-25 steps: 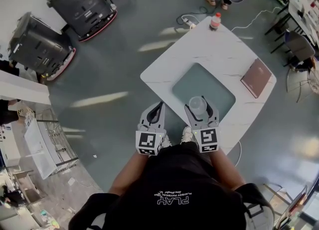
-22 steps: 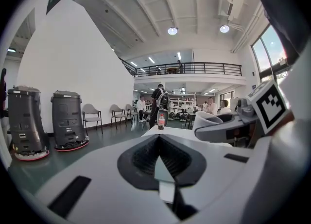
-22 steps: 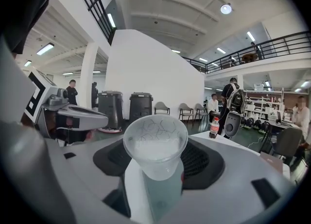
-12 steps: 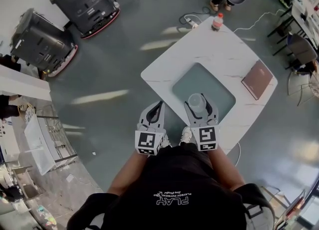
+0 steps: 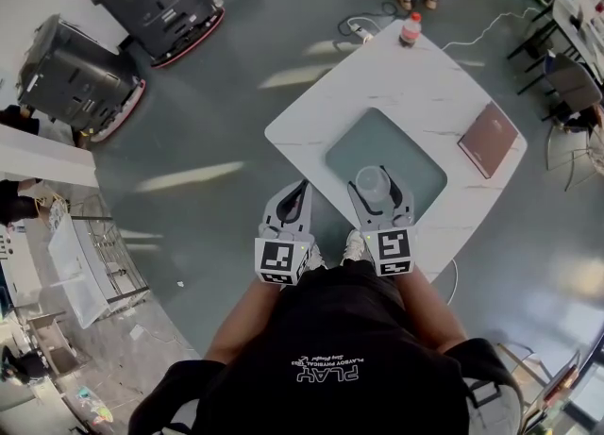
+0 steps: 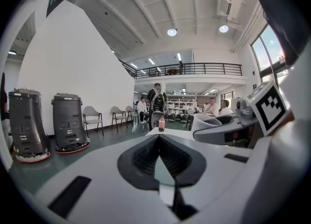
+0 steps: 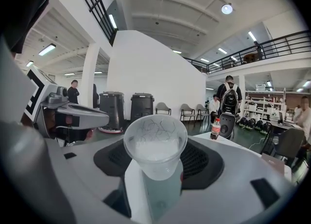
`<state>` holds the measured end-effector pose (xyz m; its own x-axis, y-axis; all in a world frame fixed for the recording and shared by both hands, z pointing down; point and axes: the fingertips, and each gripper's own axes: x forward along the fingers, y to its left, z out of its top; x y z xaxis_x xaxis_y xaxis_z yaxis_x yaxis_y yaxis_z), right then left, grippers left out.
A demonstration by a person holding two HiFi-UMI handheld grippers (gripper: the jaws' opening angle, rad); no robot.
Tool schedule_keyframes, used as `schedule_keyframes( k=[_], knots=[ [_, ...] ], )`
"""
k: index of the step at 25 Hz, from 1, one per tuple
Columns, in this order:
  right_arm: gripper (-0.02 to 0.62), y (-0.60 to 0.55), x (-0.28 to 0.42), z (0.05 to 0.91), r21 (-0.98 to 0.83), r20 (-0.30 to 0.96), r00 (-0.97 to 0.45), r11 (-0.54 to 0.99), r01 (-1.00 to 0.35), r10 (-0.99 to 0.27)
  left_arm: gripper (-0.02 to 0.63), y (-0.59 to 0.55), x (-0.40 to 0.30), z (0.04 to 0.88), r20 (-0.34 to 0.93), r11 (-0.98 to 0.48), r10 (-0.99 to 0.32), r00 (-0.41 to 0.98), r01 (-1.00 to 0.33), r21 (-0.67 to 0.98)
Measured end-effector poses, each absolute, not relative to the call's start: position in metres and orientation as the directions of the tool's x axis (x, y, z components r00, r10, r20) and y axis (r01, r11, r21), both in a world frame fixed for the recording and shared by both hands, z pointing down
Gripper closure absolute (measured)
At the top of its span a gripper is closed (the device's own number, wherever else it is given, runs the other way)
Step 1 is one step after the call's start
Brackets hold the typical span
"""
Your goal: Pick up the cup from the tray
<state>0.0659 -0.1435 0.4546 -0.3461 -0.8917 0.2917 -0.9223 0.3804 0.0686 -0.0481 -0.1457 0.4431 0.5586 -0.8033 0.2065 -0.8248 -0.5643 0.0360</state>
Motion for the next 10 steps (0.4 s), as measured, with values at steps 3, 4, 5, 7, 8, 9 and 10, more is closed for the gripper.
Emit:
schedule_keyframes(
  k=[3,4,5,7,8,9,10],
  knots=[
    [0.308,-0.144,0.068,0.455,0.07,0.291,-0.341,0.376,-0.924,-0.894,0.604,-0.146,-0.048,0.444,0.209,-0.564,-0.803,0.558,-0.825,0.034],
    [0.31,-0.144,0.069,0.455,0.072,0.293,-0.337,0.372,-0.925,-0.895,0.604,-0.146,-0.047,0.444,0.208,-0.564,-0.803,0.558,-0.825,0.034],
    [0.31,-0.145,0.071,0.456,0.073,0.295,-0.333,0.368,-0.927,-0.896,0.604,-0.146,-0.047,0.443,0.207,-0.565,-0.803,0.558,-0.825,0.033],
    [0.31,-0.147,0.074,0.457,0.072,0.297,-0.326,0.362,-0.93,-0.897,0.604,-0.147,-0.046,0.443,0.206,-0.565,-0.803,0.559,-0.824,0.032],
    [0.31,-0.148,0.075,0.457,0.072,0.297,-0.324,0.36,-0.93,-0.898,0.604,-0.147,-0.045,0.443,0.206,-0.565,-0.803,0.559,-0.824,0.032],
    [0.309,-0.148,0.077,0.457,0.071,0.296,-0.323,0.358,-0.931,-0.899,0.604,-0.147,-0.044,0.444,0.205,-0.565,-0.803,0.559,-0.824,0.032],
    [0.308,-0.148,0.078,0.458,0.071,0.296,-0.323,0.357,-0.931,-0.899,0.604,-0.148,-0.044,0.444,0.205,-0.565,-0.804,0.559,-0.824,0.033]
  ],
)
